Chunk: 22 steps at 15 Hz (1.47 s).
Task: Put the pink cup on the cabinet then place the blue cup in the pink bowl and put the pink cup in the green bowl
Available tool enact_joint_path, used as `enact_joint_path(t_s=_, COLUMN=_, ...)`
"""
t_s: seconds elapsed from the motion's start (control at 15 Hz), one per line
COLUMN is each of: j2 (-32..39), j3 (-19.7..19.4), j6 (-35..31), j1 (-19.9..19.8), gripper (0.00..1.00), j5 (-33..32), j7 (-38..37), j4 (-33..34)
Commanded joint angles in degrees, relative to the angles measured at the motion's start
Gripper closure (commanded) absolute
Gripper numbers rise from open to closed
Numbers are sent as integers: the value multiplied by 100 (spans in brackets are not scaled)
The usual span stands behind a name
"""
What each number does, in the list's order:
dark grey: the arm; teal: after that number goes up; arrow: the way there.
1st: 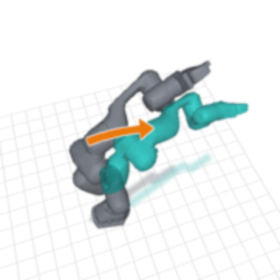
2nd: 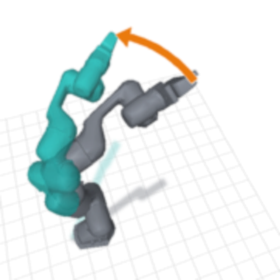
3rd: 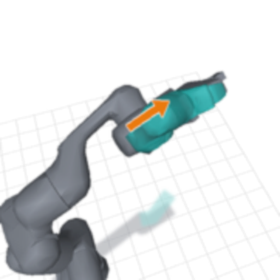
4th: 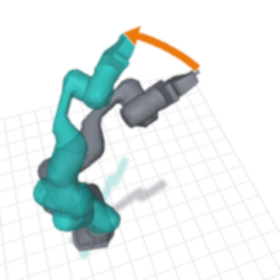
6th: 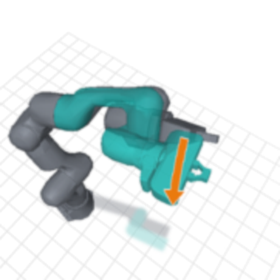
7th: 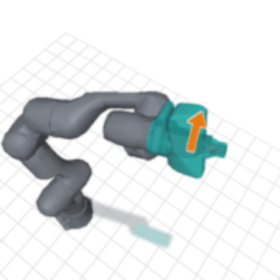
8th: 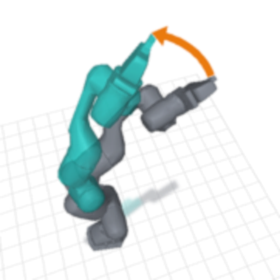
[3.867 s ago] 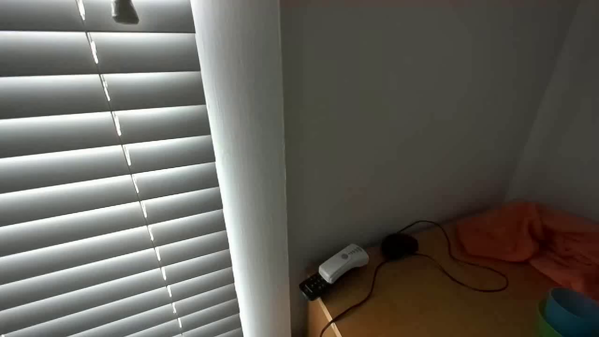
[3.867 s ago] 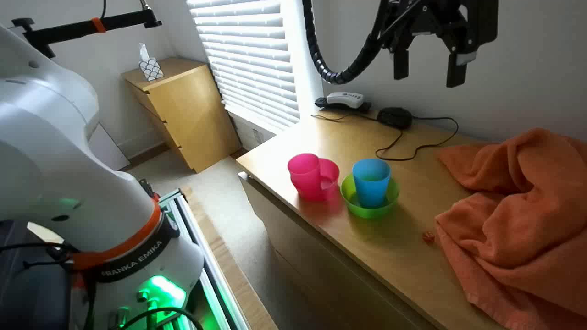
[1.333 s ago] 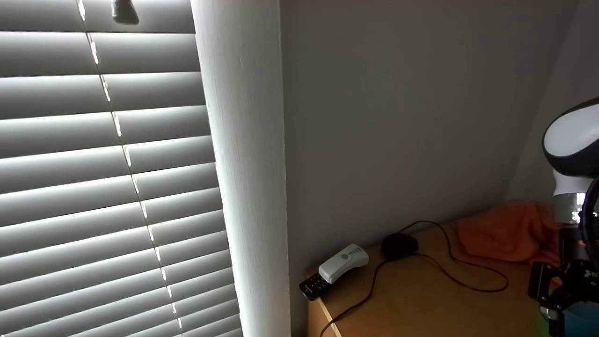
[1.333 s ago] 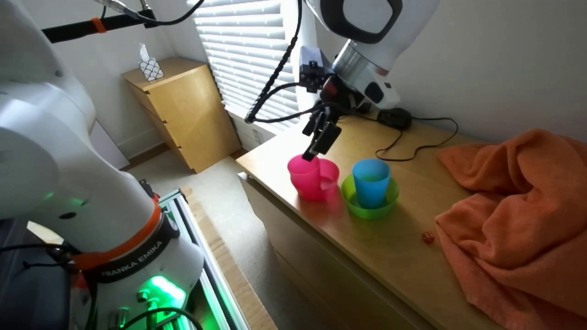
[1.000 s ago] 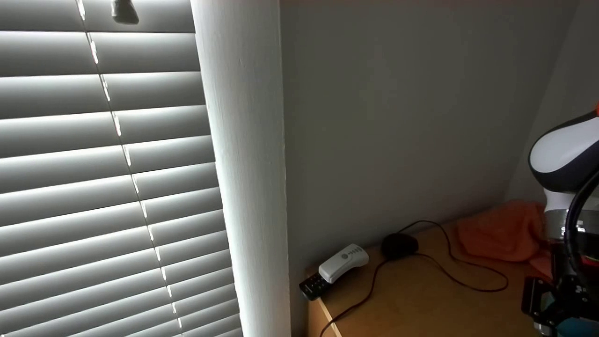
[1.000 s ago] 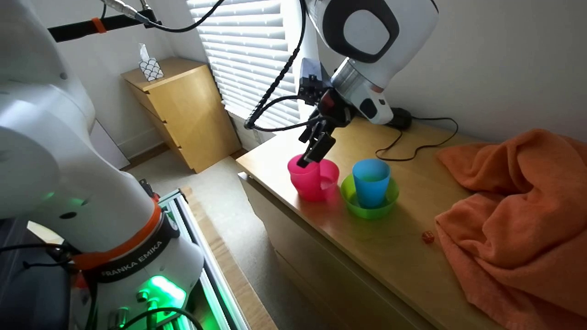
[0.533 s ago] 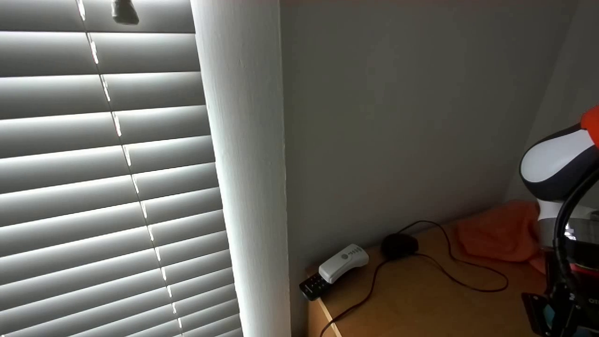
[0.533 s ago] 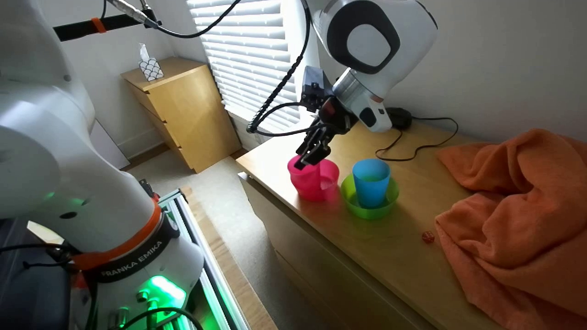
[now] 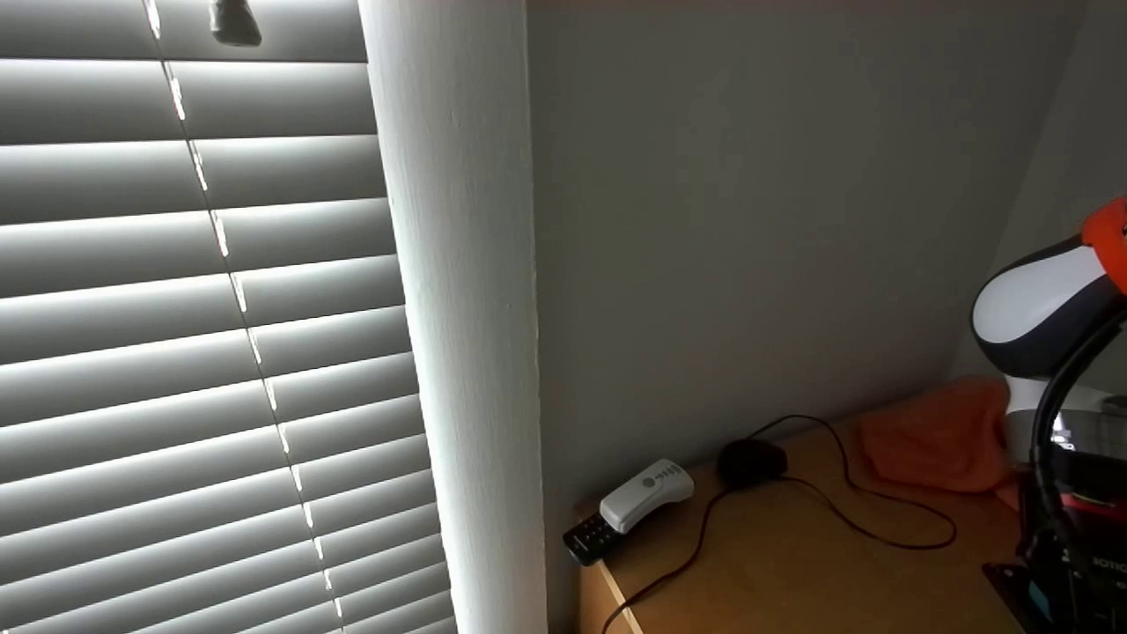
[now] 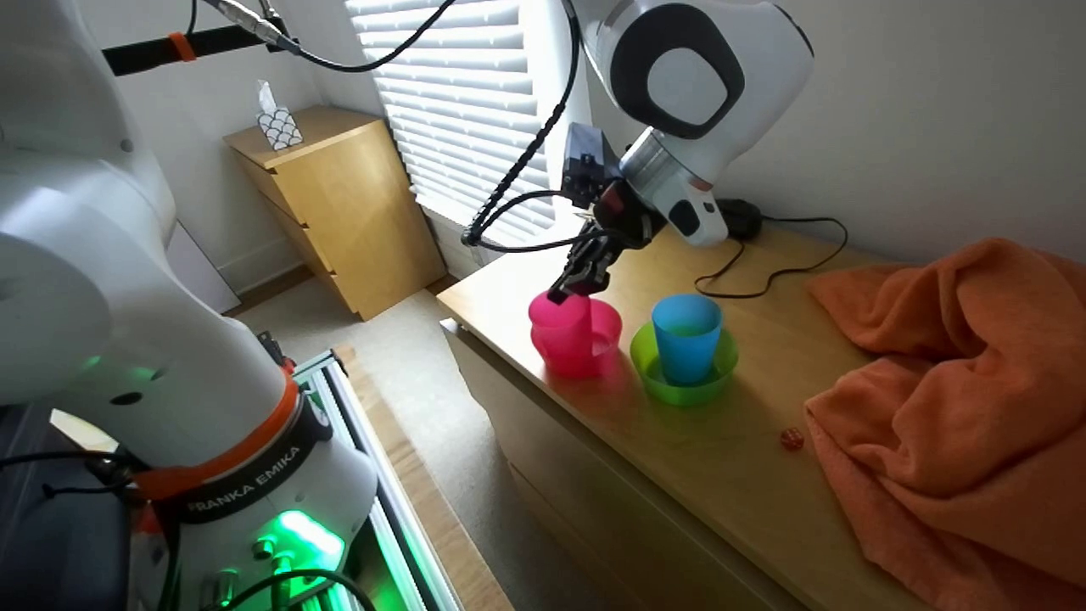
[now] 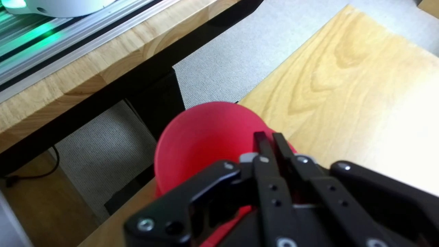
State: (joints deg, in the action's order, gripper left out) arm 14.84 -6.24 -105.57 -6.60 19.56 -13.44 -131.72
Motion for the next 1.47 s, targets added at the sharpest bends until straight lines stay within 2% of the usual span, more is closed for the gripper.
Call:
enact_joint_path(t_s=0.0, j2=-158, j3=-17, j6=261, j1=1, gripper=98, j5=51, j7=-22, j4=82)
enact_joint_path(t_s=0.4, j2=-782, j3=-74, j6=619, j1=-59, gripper=98, j5=90, j7=27, j4=333)
enact_joint_path(t_s=0.67, j2=-836, j3=-79, j6=565, j1=-70, gripper=98, j5=176, j7=-44, j4=699)
enact_joint_path(t_s=1.07, j2=-32, j3=-58, j6=725, j1=-138, gripper=98, j5=785, j7=186, j4=1413)
enact_joint_path(t_s=1.4, j2=676, j3=-31, j6=795, j1=-138, gripper=98, j5=907, j7=-123, j4=1769)
